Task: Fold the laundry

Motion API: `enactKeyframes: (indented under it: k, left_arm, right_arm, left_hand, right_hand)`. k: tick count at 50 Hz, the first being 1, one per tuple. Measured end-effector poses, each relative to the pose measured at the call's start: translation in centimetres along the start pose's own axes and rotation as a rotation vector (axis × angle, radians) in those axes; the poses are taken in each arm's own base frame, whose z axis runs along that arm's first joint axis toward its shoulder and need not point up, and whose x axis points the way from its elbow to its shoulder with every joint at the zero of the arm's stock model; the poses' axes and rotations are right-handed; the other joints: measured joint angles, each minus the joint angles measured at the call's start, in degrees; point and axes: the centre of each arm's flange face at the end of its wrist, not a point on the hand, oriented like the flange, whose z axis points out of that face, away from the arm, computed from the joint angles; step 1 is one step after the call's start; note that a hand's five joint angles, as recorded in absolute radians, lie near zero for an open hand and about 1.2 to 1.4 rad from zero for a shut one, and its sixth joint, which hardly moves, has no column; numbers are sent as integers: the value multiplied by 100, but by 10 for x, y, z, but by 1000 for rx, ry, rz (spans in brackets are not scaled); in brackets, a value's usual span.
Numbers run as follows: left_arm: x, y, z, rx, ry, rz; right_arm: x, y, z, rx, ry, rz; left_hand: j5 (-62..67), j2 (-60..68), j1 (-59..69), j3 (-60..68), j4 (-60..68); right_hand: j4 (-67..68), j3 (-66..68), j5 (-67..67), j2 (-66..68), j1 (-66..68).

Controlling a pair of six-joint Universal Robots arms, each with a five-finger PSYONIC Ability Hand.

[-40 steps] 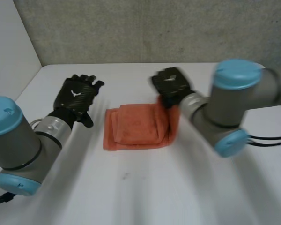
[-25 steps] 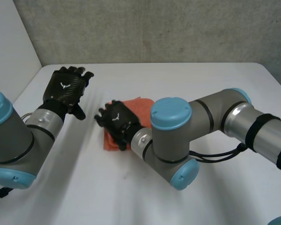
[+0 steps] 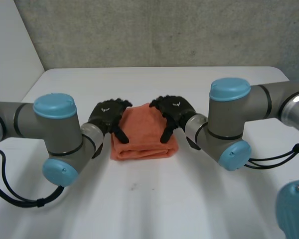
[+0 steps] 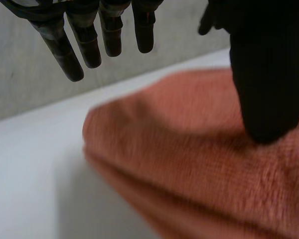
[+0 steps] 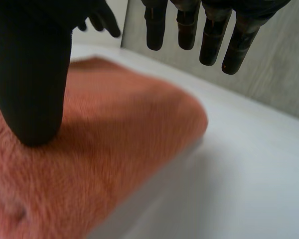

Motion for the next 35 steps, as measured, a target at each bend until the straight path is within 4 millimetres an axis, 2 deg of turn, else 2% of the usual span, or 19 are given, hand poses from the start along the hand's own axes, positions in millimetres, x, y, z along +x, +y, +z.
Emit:
enactKeyframes:
  k: [2, 6, 10, 13, 17, 18, 19, 20, 22, 23, 26, 29, 30, 35]
  left_arm:
    - [-3, 10, 0, -35, -30, 4]
    - [-8, 18, -1, -70, -67, 20]
    - [-10, 19, -4, -80, -80, 40]
    - [-10, 5, -12, -59, -88, 94]
    - [-8, -23, -21, 8, -88, 130]
    - [-7, -39, -27, 51, -89, 141]
    - [-7, -47, -30, 71, -90, 144]
    - [-6, -67, -37, 124, -93, 150]
    - [-6, -84, -44, 168, -97, 153]
    - [-6, -103, -52, 220, -103, 156]
    - [-9, -142, -73, 315, -121, 157]
    - [-13, -168, -92, 368, -142, 156]
    - [-16, -181, -102, 384, -154, 155]
    - [-24, -202, -130, 378, -183, 146]
  right_arm:
    - [3, 13, 5, -40, 2, 6]
    - [6, 26, 9, -91, 4, 13]
    - [7, 26, 9, -103, 5, 15]
    - [8, 11, 8, -84, 7, 15]
    - [10, -22, 0, -10, 17, 1]
    - [12, -40, -6, 30, 27, -7]
    - [13, -49, -10, 51, 34, -11]
    - [17, -70, -18, 99, 56, -19]
    - [20, -86, -26, 137, 81, -24]
    - [27, -105, -37, 179, 122, -29]
    - [42, -136, -61, 249, 226, -33]
    - [54, -153, -79, 286, 306, -33]
    - [64, -164, -96, 307, 373, -31]
    - [82, -175, -133, 324, 485, -23]
  left_hand:
    - [0, 0, 0, 0, 0]
    - [0, 0, 0, 0, 0]
    - [0, 0, 0, 0, 0]
    - [0, -11, -20, -7, -9]
    - [-2, -12, -20, -12, -13]
    - [-4, -12, -20, -12, -13]
    - [-4, -12, -20, -12, -13]
    - [-12, -12, -20, -12, -13]
    - [-17, -11, -20, -12, -13]
    - [-19, -12, -20, -12, -13]
    - [-20, -12, -20, -12, -13]
    - [-21, -12, -20, -12, -13]
    - [-20, -12, -20, -12, -13]
    - [-21, -27, -21, -13, -19]
  right_hand:
    - [0, 0, 0, 0, 0]
    - [0, 0, -2, 0, 0]
    - [0, 0, -22, 0, 0]
    - [0, 0, -46, 0, 0]
    - [0, 0, -48, 0, 0]
    - [0, 0, -48, 0, 0]
    - [0, 0, -48, 0, 0]
    - [0, 0, -48, 0, 0]
    - [0, 0, -48, 0, 0]
    - [0, 0, -48, 0, 0]
    - [0, 0, -48, 0, 0]
    - [0, 0, -48, 0, 0]
    - [0, 0, -48, 0, 0]
    - [0, 0, -48, 0, 0]
